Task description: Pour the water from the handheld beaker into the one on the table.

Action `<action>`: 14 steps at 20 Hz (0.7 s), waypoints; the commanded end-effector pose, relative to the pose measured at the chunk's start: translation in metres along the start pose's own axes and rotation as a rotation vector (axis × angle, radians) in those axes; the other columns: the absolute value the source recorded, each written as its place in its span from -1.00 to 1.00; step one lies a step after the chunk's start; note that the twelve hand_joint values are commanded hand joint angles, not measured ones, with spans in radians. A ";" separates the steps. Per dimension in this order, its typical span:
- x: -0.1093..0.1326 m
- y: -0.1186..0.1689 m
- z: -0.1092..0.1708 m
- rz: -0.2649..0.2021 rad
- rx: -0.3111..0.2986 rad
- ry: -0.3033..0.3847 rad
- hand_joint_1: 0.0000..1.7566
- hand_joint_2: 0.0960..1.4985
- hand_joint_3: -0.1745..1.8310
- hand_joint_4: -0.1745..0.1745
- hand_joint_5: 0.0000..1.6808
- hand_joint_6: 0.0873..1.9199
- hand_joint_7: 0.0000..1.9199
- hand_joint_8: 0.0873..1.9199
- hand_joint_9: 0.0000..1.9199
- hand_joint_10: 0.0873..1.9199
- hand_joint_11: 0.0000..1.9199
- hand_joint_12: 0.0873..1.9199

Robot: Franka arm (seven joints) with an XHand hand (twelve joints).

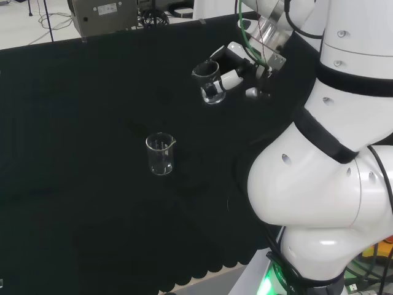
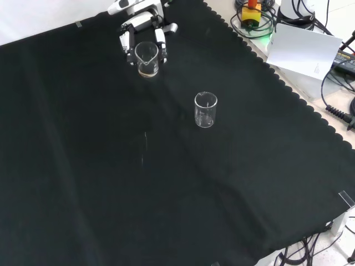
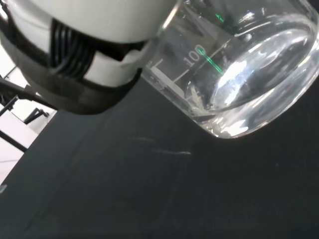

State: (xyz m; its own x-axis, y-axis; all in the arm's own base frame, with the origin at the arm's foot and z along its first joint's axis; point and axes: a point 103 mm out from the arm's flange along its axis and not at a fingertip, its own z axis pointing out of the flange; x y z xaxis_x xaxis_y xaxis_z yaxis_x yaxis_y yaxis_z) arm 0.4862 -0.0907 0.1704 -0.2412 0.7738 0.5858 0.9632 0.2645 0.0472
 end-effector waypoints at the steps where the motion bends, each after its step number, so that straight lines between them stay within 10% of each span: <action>1: 0.023 -0.031 -0.007 -0.012 0.063 -0.034 0.50 -0.08 -0.42 -1.00 0.69 -0.80 0.61 -1.00 0.81 -1.00 0.45 -0.45; 14: 0.073 -0.069 0.024 -0.032 0.218 -0.163 0.50 -0.16 -0.27 -1.00 0.57 -0.53 0.44 -0.58 0.82 -1.00 0.44 -0.45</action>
State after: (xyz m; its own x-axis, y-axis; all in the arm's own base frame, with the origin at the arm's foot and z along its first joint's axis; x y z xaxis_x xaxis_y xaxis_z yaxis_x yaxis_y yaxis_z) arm 0.4164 -0.0627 0.1929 -0.2798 0.8065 0.5208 0.9332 0.3559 -0.0499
